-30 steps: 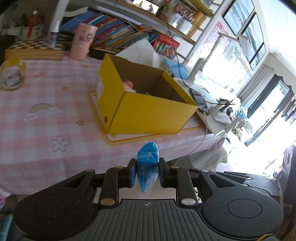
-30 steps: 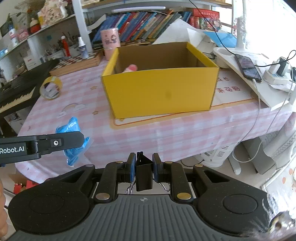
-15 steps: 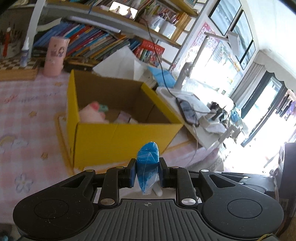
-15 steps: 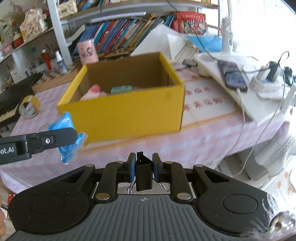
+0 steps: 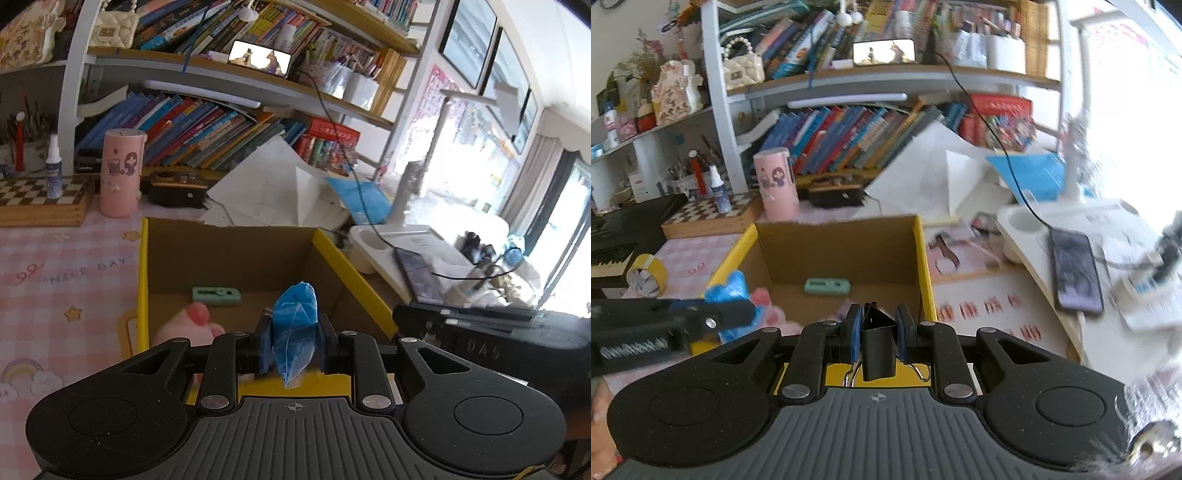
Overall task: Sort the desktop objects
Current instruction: 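Carry the blue pouch and binder clip with both tools over the yellow box, then open the left tool to drop the pouch while the right tool releases the clip into the box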
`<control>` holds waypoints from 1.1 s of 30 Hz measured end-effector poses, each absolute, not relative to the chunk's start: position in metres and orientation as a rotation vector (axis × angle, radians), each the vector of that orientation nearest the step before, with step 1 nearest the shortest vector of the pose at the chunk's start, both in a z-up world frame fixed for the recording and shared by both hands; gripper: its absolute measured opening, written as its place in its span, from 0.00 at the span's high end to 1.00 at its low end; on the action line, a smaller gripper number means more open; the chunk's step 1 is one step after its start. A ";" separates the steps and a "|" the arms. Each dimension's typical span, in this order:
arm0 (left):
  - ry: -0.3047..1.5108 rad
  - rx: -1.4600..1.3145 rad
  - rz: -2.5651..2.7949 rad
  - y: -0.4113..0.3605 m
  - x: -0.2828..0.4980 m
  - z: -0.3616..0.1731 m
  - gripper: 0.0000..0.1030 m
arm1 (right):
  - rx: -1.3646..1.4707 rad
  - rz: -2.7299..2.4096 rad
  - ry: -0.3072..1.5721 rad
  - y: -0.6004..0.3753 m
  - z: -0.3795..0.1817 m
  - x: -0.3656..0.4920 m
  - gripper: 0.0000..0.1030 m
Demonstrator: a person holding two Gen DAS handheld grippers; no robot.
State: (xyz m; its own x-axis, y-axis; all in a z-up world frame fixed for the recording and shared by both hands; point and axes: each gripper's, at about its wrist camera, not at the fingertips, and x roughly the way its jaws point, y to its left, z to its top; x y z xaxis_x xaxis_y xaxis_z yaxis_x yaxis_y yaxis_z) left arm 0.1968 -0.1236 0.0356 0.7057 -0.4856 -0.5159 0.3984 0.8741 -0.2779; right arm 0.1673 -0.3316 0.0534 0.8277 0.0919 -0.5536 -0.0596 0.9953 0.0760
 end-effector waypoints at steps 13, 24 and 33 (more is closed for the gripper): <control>0.725 0.038 -0.456 -0.164 0.235 0.002 0.78 | -0.124 0.210 0.645 -0.314 0.026 0.240 0.83; 0.775 0.065 -0.444 -0.166 0.241 -0.008 0.74 | -0.103 0.290 0.795 -0.317 -0.005 0.268 0.83; 0.717 0.055 -0.378 -0.160 0.233 -0.007 0.56 | -0.060 0.301 0.824 -0.317 -0.008 0.270 0.80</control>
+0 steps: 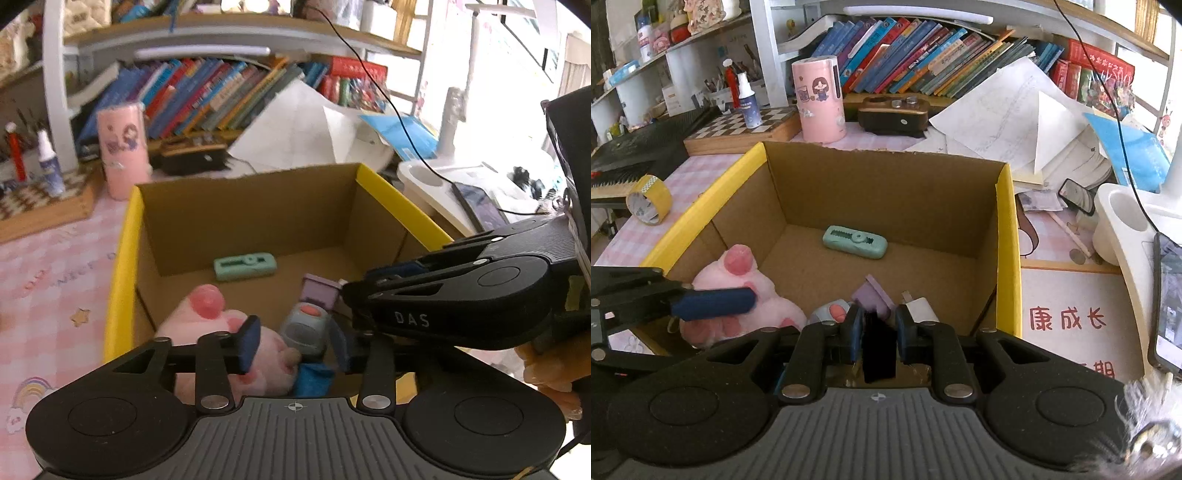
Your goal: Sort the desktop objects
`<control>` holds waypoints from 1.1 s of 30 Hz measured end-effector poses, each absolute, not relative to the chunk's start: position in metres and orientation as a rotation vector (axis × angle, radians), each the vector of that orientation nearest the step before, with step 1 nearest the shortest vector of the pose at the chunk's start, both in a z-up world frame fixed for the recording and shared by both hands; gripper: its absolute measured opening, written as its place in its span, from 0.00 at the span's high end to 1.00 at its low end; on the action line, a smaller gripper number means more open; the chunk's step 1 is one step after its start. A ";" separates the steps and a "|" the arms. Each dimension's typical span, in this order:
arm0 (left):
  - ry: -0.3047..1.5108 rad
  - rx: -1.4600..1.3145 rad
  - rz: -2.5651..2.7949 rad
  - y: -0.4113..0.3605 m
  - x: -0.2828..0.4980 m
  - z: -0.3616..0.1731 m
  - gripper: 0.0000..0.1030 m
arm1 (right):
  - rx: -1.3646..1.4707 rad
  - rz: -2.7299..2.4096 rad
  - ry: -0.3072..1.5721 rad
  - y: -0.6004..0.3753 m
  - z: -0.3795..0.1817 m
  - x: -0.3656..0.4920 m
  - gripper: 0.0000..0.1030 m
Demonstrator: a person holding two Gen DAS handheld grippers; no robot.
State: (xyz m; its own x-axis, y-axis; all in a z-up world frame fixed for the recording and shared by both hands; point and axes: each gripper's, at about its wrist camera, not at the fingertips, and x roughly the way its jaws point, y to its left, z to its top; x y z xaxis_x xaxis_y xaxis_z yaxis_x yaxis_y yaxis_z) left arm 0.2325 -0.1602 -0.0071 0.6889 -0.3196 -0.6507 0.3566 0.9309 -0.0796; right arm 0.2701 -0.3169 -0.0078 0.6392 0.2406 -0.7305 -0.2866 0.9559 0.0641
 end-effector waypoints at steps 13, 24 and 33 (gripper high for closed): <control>0.596 -0.052 -0.352 -0.137 0.198 0.020 0.38 | 0.053 0.216 0.631 -0.327 0.029 0.218 0.52; 0.544 -0.056 -0.310 -0.115 0.163 0.029 0.37 | 0.031 0.101 0.559 -0.324 0.040 0.166 0.49; 0.542 -0.049 -0.274 -0.080 0.123 0.029 0.36 | 0.024 0.002 0.563 -0.302 0.031 0.116 0.46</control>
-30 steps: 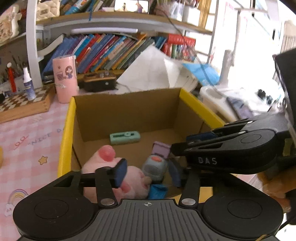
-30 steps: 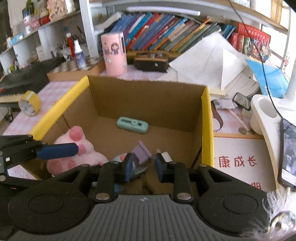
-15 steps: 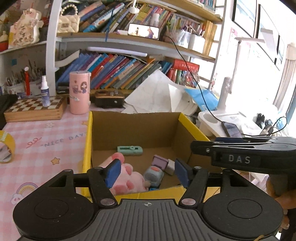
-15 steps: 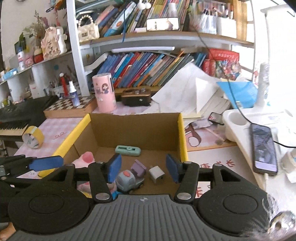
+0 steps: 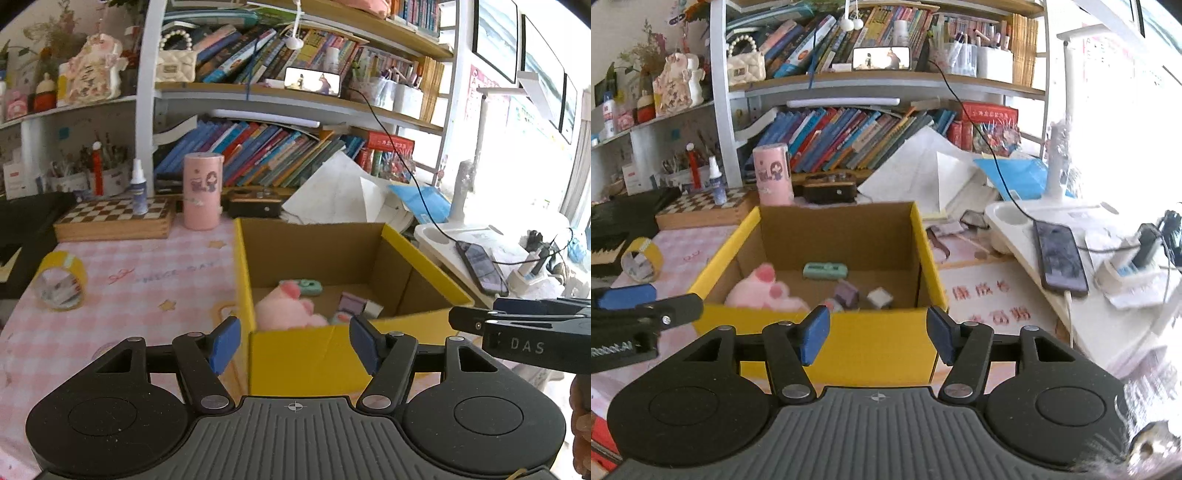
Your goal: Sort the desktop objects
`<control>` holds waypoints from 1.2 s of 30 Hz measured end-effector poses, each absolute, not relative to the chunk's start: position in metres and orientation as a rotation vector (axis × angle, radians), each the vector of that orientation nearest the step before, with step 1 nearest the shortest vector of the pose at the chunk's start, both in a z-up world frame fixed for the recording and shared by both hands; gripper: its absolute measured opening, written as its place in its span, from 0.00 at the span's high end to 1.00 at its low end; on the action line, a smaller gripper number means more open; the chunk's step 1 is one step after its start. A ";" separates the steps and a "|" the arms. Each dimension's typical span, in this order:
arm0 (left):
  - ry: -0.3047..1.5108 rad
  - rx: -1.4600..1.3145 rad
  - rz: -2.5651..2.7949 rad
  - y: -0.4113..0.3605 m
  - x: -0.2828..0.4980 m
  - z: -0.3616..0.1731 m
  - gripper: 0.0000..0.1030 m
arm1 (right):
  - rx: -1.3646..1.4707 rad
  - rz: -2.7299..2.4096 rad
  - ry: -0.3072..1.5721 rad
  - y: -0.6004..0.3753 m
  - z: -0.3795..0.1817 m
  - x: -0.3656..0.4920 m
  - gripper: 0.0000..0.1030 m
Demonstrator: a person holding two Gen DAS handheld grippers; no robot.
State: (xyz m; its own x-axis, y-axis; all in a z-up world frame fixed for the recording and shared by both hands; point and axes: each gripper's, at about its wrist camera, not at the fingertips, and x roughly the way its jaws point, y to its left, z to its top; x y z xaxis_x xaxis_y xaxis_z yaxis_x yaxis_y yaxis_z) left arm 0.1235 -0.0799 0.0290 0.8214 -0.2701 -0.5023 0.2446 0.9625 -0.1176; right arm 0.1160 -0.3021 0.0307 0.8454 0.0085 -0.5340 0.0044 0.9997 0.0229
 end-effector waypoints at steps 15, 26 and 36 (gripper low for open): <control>0.660 -0.076 -0.150 0.003 0.064 -0.001 0.36 | -0.008 0.026 0.682 -0.214 0.004 0.053 0.36; 0.715 -0.074 -0.086 0.053 0.038 -0.013 0.32 | -0.014 0.080 0.745 -0.163 -0.007 0.030 0.33; 0.708 -0.017 -0.040 0.077 0.028 -0.008 0.27 | 0.002 0.144 0.753 -0.129 -0.009 0.026 0.26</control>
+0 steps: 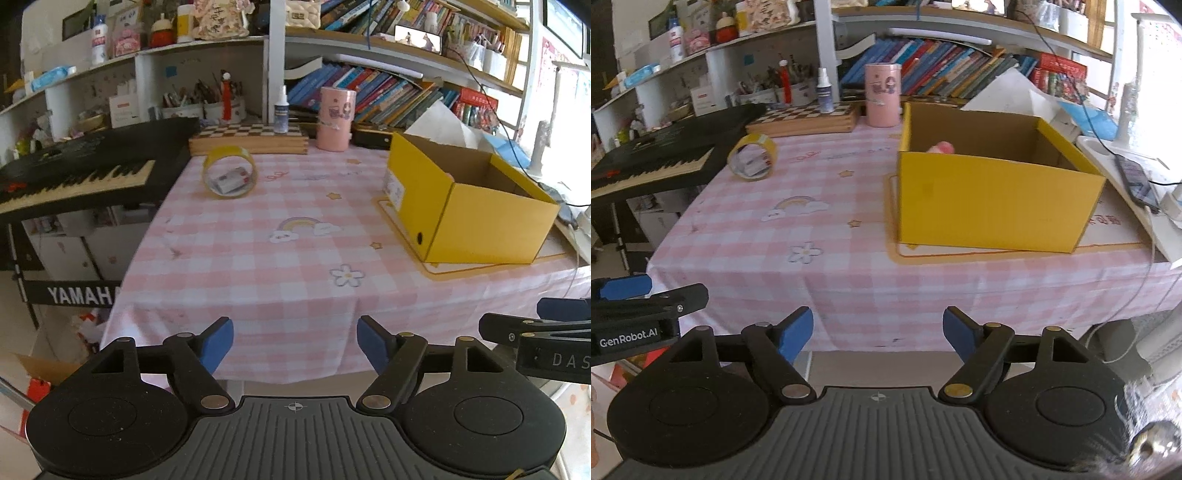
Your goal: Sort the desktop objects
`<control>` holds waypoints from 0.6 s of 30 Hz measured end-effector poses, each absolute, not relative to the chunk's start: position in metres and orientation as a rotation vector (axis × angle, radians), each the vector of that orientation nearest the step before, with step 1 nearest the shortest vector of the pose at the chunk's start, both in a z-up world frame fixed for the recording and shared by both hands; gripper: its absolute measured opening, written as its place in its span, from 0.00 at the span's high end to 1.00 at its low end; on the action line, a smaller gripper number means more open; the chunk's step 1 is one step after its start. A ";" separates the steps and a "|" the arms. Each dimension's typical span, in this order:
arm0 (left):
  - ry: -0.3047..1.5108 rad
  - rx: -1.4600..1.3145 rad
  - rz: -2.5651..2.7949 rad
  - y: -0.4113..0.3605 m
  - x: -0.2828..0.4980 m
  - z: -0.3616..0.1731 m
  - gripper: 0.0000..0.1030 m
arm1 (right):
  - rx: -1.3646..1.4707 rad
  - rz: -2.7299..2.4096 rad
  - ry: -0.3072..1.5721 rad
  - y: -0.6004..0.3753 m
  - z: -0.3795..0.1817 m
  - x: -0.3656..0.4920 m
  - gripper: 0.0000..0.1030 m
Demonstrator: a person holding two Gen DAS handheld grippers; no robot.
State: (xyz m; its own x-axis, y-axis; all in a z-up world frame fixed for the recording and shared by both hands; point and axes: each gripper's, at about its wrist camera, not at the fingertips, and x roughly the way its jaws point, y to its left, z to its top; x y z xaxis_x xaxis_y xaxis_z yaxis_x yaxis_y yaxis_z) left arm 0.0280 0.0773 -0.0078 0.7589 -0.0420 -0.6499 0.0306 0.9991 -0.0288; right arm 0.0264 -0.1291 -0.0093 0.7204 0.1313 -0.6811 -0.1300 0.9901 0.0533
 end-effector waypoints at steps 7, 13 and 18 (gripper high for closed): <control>0.704 -0.031 0.001 0.097 0.024 -0.006 0.26 | -0.020 0.196 0.735 -0.105 -0.006 0.026 0.26; 0.696 -0.047 0.022 0.108 0.022 -0.004 0.25 | -0.037 0.228 0.721 -0.091 -0.003 0.028 0.25; 0.683 -0.055 0.030 0.116 0.020 -0.002 0.25 | -0.058 0.251 0.703 -0.079 0.001 0.027 0.24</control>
State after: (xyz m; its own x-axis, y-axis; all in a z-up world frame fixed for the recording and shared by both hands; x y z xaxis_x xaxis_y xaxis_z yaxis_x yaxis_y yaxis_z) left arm 0.0204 0.1157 -0.0020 0.7753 0.0098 -0.6315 -0.0461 0.9981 -0.0410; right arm 0.0267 -0.0794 0.0011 0.7342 0.2089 -0.6460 -0.2478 0.9683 0.0315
